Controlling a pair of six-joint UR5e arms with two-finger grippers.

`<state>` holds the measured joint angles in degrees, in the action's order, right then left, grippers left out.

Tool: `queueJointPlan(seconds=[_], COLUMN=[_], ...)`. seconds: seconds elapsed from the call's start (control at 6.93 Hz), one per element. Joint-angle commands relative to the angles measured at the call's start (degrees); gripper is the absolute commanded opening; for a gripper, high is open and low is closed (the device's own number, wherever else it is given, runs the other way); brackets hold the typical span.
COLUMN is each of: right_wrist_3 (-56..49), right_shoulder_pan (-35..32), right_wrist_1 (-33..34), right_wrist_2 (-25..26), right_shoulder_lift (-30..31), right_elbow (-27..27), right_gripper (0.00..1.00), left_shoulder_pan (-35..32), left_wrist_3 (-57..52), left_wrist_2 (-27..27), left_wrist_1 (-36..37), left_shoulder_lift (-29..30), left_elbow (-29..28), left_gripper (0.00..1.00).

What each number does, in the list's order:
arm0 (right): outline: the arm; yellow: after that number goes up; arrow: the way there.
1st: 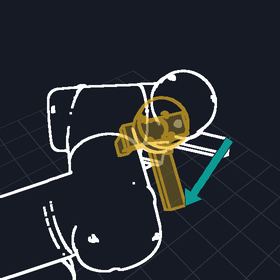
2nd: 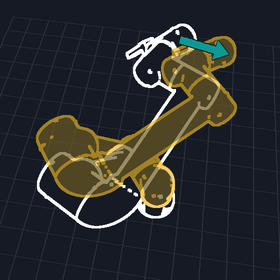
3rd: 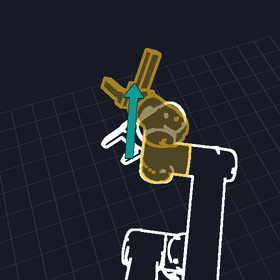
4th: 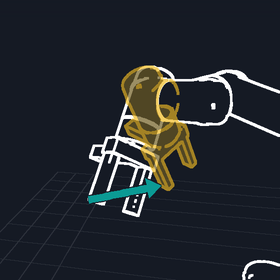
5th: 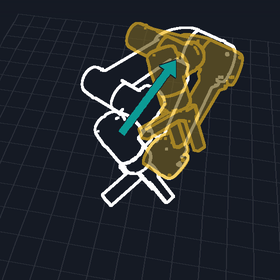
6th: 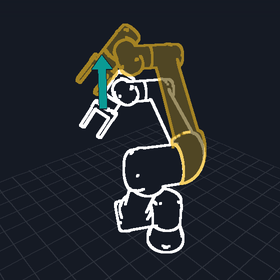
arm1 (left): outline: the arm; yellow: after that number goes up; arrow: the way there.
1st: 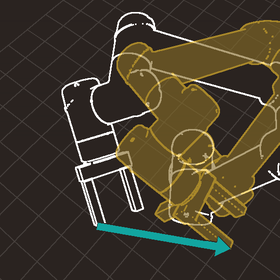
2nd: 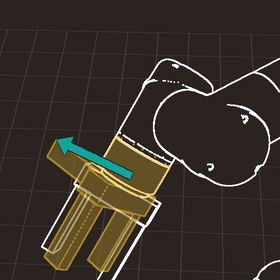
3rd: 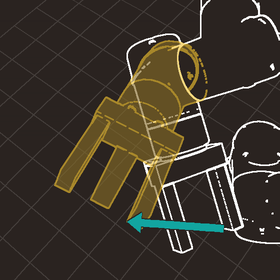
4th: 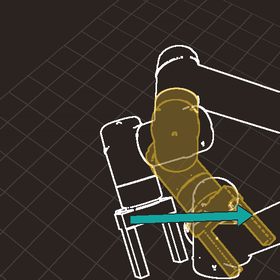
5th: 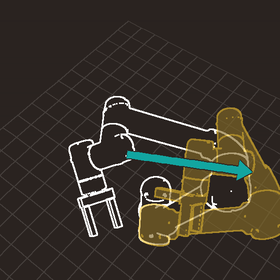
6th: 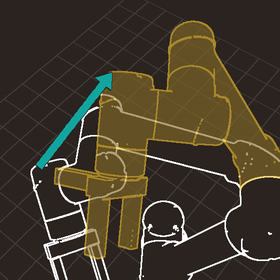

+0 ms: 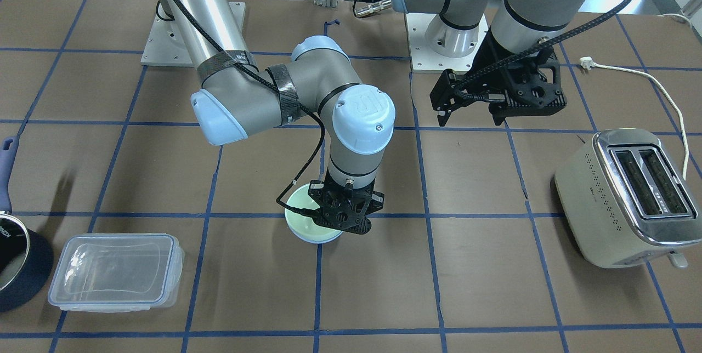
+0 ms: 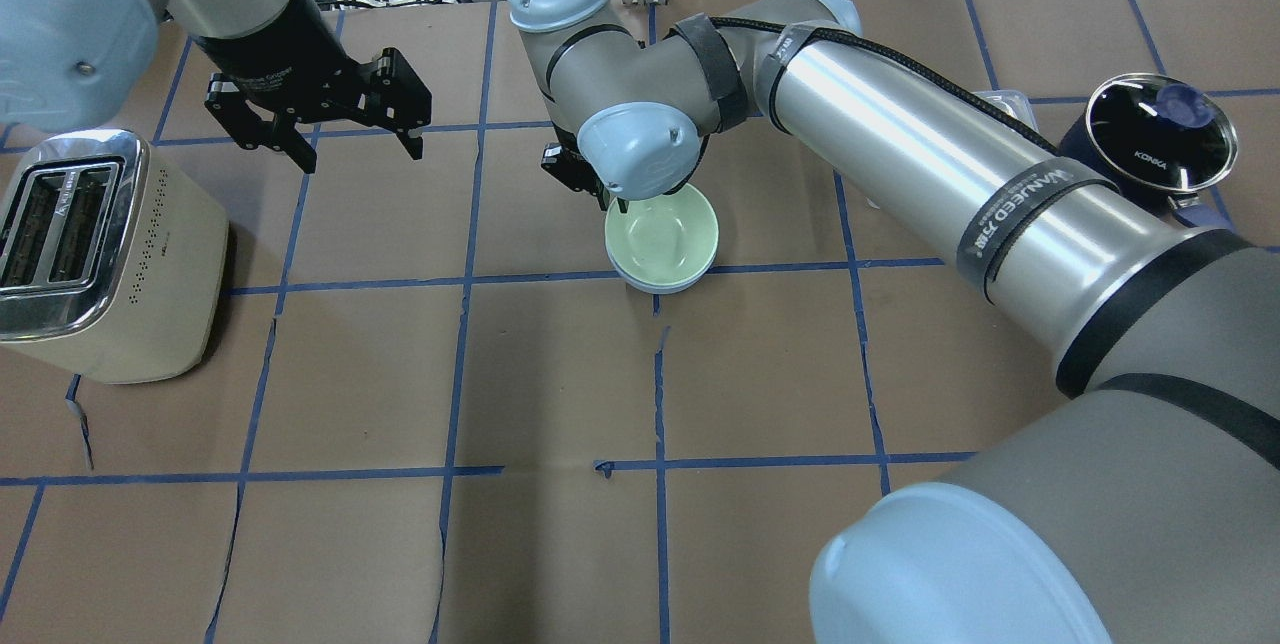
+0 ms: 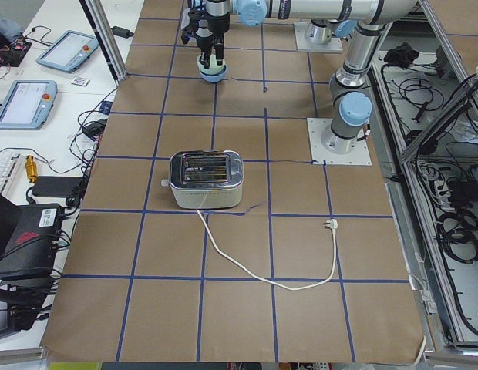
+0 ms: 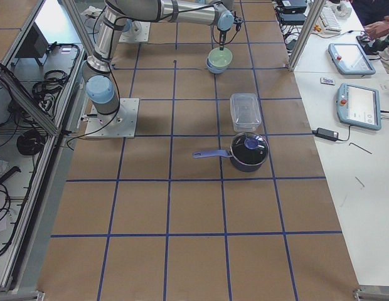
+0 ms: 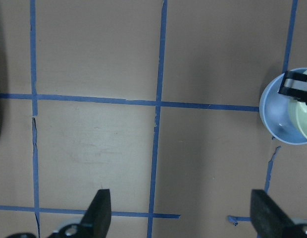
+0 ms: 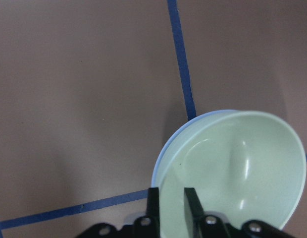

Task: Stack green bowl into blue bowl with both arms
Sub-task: 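Lower the green bowl into the blue bowl with the right gripper, then open the right gripper and lift it off the stacked bowls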

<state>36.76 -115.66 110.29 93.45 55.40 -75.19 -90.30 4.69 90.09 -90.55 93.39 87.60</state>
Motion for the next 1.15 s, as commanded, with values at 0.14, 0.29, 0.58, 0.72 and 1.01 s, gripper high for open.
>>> queueJointPlan(seconds=[0.14,0.29,0.58,0.72,1.01], right_wrist_3=[-0.5,-2.2,-8.5,-14.5,-23.3], right_shoulder_pan=[1.3,3.1,10.1,13.3,19.5], right_wrist_1=[-0.1,-0.3,-2.7,-4.9,-13.4], right_wrist_2=[0.0,0.4,0.2,0.2,0.1], right_shoulder_lift=[1.5,3.0,7.0,8.7,13.5], right_elbow=[0.7,0.3,-0.3,-0.4,-0.4], right_gripper=[1.0,1.0,1.0,1.0,1.0], left_shoulder_pan=[0.0,0.0,0.1,0.1,0.2], left_wrist_3=[0.0,0.0,-0.1,-0.1,-0.3], left_wrist_2=[0.0,0.0,0.1,0.1,0.1], left_wrist_1=[-0.1,-0.1,-0.1,-0.1,-0.1], left_shoulder_lift=[-0.3,-0.3,-0.3,-0.4,-0.4], left_elbow=[0.3,0.3,0.4,0.4,0.4], left_gripper=[1.0,1.0,1.0,1.0,1.0])
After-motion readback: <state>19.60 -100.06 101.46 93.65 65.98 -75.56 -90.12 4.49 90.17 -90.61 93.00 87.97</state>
